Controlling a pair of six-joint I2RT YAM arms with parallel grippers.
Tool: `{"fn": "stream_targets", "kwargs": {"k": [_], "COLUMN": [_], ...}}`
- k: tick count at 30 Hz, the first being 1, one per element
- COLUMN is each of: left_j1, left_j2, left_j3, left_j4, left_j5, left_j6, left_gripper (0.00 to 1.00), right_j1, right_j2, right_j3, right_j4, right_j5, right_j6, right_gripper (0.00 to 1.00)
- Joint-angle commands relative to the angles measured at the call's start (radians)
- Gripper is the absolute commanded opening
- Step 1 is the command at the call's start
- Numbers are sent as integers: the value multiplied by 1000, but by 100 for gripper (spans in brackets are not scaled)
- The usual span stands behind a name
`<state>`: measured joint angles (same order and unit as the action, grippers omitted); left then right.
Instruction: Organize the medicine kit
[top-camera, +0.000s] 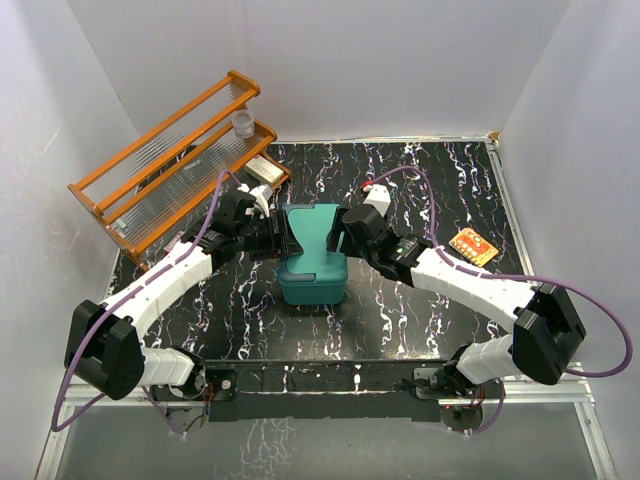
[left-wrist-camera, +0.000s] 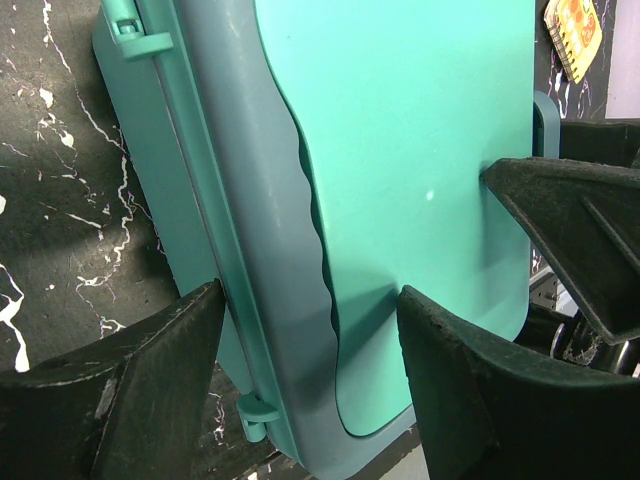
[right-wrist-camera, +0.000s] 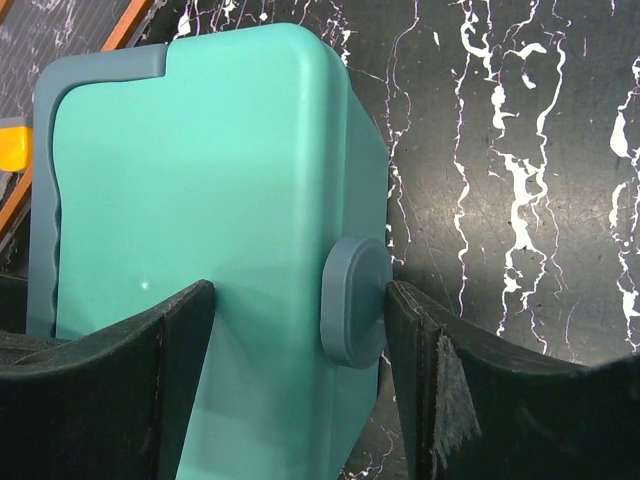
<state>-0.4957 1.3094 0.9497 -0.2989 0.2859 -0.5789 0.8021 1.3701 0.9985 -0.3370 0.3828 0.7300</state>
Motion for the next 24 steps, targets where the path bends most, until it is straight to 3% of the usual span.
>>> {"fn": "stream_targets", "kwargs": {"k": [1,15,24], "left_j1": [-7,-8,-7], "left_j2": [22,24,21], "left_j3": [-31,-31,-28], "left_j4": [-68,-68,-74], "left_j5": [-2,-4,-5], "left_j6": [24,29,30], "left_gripper": [66,66,66], "right_j1": [3,3,-5], "right_j2": [41,-27,-86], "right_j3": [4,-1,-31], "right_j4": [-47,-63,-69], "right_j5": [5,5,78], "right_j6": [-63,-28,33], "right_gripper": [66,61,63]}}
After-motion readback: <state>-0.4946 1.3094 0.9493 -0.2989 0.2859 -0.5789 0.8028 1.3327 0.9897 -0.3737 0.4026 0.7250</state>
